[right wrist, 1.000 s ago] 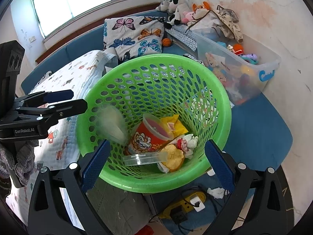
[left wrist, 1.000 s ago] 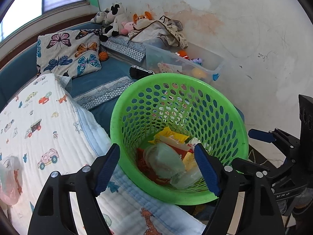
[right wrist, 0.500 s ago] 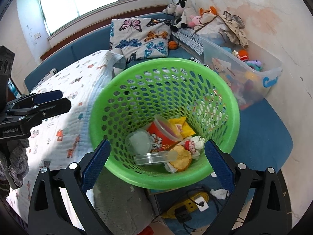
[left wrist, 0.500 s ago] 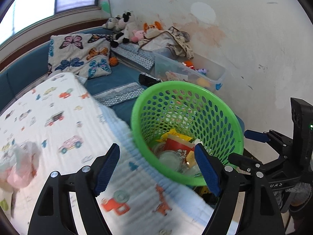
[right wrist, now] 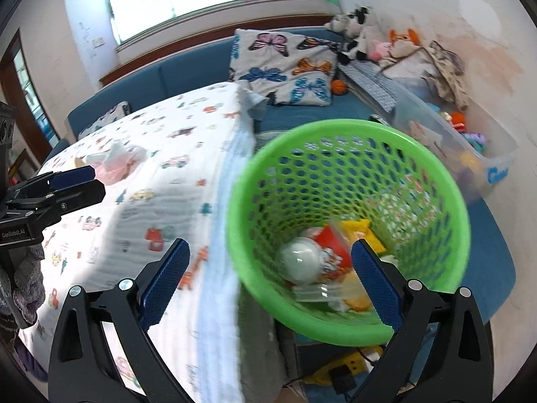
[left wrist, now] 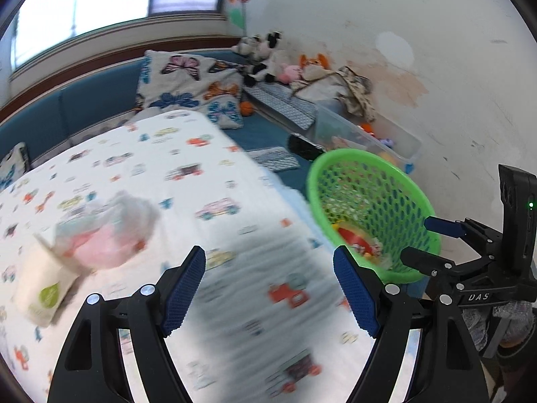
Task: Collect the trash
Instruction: 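Move both grippers back toward the white paper cup and plastic bag, then grasp the white paper cup with the left gripper while the right gripper grasps the clear plastic bag, then carry the plastic bag over the basket and open the right gripper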
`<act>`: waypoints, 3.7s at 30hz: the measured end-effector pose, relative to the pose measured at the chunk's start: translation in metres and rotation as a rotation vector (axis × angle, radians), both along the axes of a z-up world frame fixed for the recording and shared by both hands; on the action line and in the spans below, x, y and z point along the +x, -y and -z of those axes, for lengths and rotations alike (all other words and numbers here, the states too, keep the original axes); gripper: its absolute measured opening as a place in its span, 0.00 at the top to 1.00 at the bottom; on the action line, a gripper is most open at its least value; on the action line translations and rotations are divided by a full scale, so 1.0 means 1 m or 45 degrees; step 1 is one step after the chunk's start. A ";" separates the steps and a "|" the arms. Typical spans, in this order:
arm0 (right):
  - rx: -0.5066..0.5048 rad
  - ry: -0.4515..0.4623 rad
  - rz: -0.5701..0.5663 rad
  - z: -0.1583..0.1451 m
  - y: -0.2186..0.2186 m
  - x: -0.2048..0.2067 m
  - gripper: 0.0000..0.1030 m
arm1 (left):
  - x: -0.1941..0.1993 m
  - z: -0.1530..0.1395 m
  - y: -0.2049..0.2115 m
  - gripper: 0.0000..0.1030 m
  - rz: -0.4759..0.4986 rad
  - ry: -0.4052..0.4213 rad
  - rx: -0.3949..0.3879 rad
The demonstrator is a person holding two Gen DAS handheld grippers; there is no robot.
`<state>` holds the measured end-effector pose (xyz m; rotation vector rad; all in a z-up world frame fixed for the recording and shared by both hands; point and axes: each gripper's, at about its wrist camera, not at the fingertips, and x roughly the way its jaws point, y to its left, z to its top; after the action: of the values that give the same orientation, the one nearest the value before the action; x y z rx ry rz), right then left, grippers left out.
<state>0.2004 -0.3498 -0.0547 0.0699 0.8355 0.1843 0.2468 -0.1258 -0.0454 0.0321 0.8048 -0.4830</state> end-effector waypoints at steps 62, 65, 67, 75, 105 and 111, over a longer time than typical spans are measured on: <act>-0.175 -0.062 -0.777 0.012 -0.235 0.121 0.05 | 0.064 0.050 -0.195 0.33 -0.064 -0.034 0.255; -0.168 -0.065 -0.806 0.013 -0.241 0.128 0.04 | 0.060 0.044 -0.204 0.33 -0.103 -0.034 0.222; -0.162 -0.083 -0.828 0.015 -0.245 0.134 0.04 | 0.056 0.041 -0.211 0.33 -0.136 -0.036 0.206; -0.176 -0.091 -0.902 0.022 -0.270 0.156 0.04 | 0.043 0.030 -0.237 0.33 -0.242 -0.029 0.171; -0.123 -0.105 -0.851 0.030 -0.258 0.151 0.37 | 0.026 0.027 -0.228 0.33 -0.256 -0.024 0.145; -0.079 -0.067 -0.810 0.014 -0.238 0.133 0.38 | 0.018 0.019 -0.215 0.33 -0.237 -0.005 0.140</act>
<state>0.3335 -0.1116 -0.0682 -0.2544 0.8953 0.7562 0.2645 0.0887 -0.0640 0.0573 0.8291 -0.2631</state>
